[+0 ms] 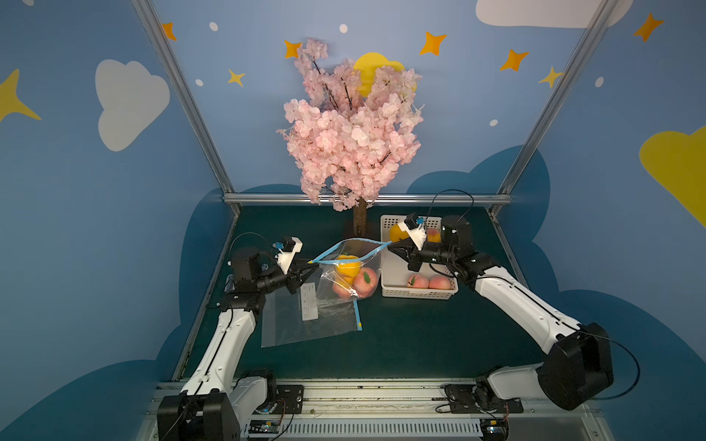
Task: Place the peach in a zip-top bag and seal the zipper
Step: Adjust the zipper food storage bag in the zipper food storage bag, then zip the zipper on the zipper food storage bag.
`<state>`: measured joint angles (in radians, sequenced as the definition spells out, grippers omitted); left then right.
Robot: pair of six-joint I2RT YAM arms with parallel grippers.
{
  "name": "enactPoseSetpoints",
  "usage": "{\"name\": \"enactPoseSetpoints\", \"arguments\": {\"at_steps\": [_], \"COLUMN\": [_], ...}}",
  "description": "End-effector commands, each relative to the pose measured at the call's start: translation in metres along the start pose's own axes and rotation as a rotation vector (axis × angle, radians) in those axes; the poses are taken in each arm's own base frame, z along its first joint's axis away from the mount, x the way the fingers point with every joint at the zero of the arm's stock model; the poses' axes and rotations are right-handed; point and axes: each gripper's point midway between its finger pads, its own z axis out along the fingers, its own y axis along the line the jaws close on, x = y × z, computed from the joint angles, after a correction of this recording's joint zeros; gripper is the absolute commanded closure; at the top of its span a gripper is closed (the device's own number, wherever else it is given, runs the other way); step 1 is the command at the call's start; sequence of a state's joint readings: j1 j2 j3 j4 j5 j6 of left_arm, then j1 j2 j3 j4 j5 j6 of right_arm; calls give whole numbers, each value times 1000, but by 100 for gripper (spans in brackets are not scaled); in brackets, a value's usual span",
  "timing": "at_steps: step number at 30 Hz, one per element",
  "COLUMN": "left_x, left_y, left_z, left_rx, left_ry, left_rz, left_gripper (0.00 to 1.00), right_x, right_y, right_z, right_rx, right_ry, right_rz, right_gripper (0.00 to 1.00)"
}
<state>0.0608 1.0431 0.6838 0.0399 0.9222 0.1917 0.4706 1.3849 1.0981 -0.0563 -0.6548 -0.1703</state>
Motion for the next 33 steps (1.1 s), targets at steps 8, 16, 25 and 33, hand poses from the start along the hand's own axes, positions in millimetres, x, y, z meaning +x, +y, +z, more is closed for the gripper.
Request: {"name": "enactPoseSetpoints", "arguments": {"at_steps": [8,16,25,33], "left_x": [2,10,16,-2], "left_y": [-11,-11,-10,-13], "left_z": [-4,-4,-5,-9], "left_rx": [30,33,23,5], "left_ry": [1,22,43,10], "left_rz": [82,88,109,145], "left_gripper": [69,68,75,97], "right_x": [-13,-11,-7,-17], "right_y": [-11,-15,-22,-16], "right_z": [-5,-5,-3,-10], "right_rx": [41,52,72,59], "right_ry": [-47,-45,-36,-58], "right_rz": [9,29,54,44], "right_gripper": [100,100,100,100]}}
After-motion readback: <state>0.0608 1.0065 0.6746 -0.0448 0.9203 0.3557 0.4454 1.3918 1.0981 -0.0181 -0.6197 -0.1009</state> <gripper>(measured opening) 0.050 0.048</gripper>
